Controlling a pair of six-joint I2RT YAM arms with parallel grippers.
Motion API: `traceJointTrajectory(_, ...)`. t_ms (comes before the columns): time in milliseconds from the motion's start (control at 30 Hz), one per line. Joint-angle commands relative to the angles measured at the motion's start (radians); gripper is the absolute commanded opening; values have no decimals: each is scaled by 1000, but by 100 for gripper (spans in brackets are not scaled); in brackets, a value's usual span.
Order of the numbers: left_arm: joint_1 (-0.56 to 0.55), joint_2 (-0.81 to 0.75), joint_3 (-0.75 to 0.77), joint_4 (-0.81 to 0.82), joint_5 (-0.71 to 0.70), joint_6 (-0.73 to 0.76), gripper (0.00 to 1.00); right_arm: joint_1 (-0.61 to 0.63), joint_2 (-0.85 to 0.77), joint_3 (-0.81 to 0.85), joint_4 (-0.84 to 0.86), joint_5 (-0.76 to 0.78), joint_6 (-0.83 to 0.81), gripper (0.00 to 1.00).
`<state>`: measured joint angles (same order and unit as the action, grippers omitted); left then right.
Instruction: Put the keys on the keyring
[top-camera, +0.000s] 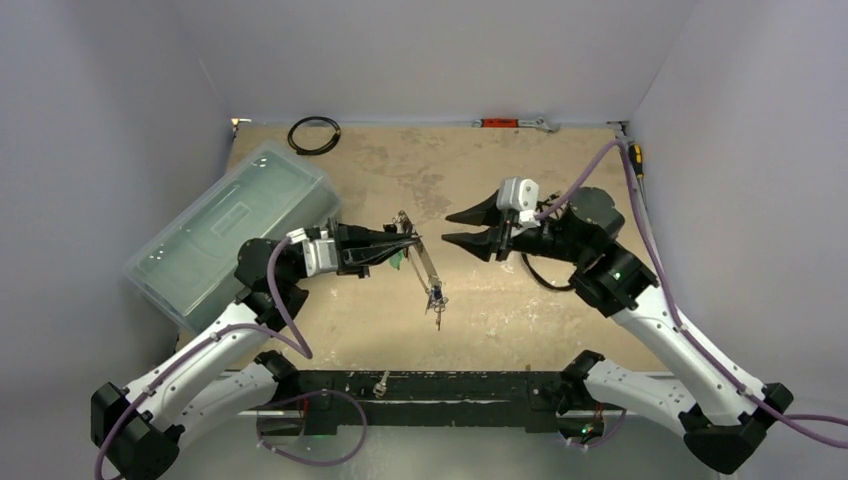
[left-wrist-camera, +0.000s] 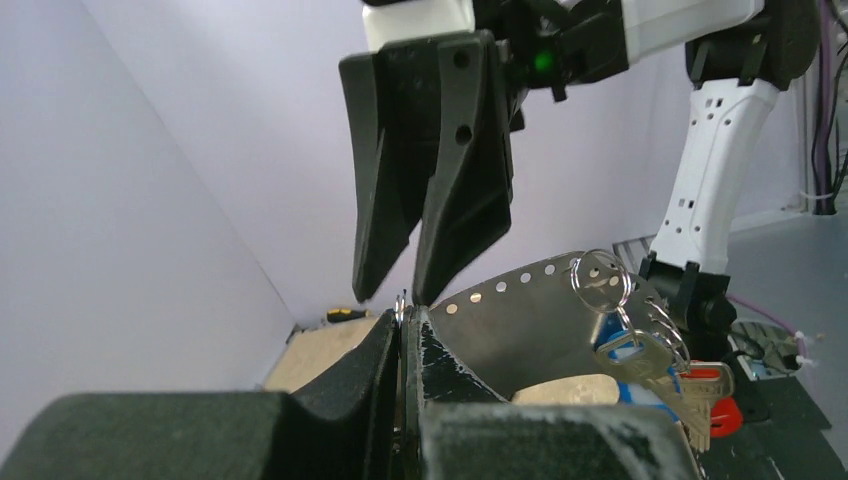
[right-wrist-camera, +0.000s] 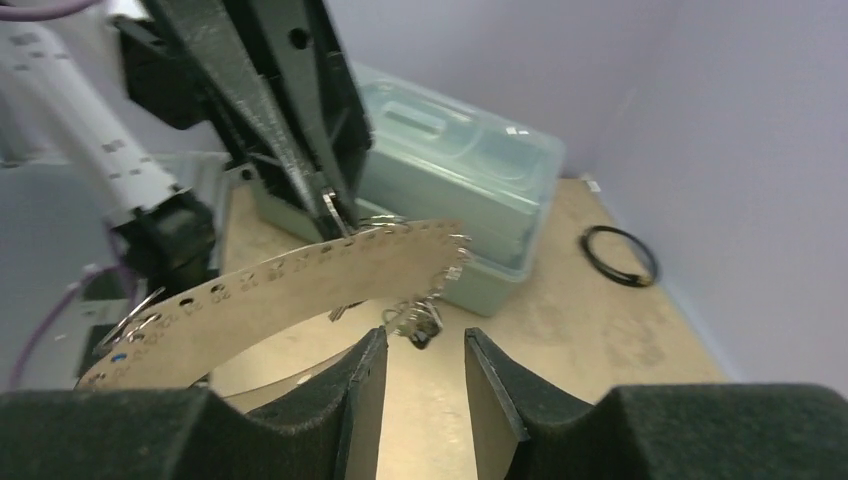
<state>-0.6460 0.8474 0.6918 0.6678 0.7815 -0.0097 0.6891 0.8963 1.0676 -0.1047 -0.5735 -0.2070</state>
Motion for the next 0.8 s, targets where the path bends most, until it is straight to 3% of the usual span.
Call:
traceJointTrajectory(0,8,-4,-31,257,-6,-143,0,-3,44,72,48,-222,54,37)
traceJointTrajectory(233,8,13,-52,339,-22,-195,0,-5,66,45,252,-333,174,37)
traceJointTrajectory(500,8,63,-102,490,-104,-298,0,-3,119,-13,491,-326,336,35)
traceJointTrajectory(767,9,93,-123,588,-144,-341,0,-3,156,-57,581,-306,370,33)
